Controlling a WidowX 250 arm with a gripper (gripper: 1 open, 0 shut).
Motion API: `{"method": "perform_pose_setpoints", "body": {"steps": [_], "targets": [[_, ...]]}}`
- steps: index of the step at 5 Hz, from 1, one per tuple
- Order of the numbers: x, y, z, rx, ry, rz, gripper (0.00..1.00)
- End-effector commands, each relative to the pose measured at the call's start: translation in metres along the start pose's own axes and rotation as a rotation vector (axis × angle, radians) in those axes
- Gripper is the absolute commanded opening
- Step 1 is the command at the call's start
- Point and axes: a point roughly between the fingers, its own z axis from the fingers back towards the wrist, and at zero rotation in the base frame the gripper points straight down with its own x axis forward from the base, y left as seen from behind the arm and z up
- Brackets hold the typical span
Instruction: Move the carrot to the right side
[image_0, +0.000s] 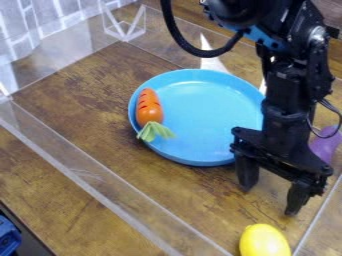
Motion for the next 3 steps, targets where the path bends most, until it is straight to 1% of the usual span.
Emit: {"method": "perform_pose_setpoints", "body": {"steps": [1, 2, 3], "targets": [[0.0077, -0.0067, 0.0211, 0.001, -0.075, 0.001, 1.00], [0.0057, -0.0041, 0.0227, 0.012, -0.089, 0.033, 1.00], [0.0087, -0.0028, 0.0309, 0.020, -0.102, 0.062, 1.00]]}}
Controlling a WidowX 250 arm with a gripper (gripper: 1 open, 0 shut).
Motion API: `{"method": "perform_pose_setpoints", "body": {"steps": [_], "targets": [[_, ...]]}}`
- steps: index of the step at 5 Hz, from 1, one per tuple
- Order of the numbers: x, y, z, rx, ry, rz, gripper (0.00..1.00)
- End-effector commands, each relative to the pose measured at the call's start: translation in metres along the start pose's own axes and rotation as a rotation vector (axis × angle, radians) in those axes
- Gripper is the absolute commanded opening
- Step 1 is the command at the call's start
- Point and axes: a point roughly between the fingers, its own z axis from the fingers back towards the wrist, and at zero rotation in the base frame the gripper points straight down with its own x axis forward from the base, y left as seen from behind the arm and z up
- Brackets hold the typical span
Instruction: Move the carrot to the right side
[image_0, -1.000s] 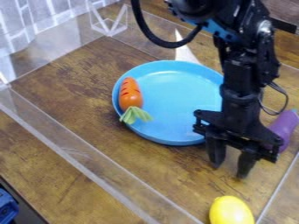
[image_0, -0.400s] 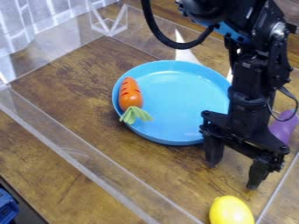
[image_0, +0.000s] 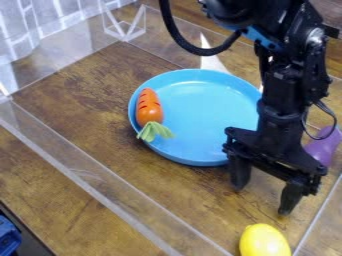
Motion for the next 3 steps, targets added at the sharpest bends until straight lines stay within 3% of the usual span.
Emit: {"method": "perform_pose_setpoints", "body": {"steps": [1, 3], "targets": [[0.013, -0.009, 0.041, -0.023, -0.110, 0.007, 1.00], [0.015, -0.021, 0.051, -0.015, -0.135, -0.005, 1.00]]}}
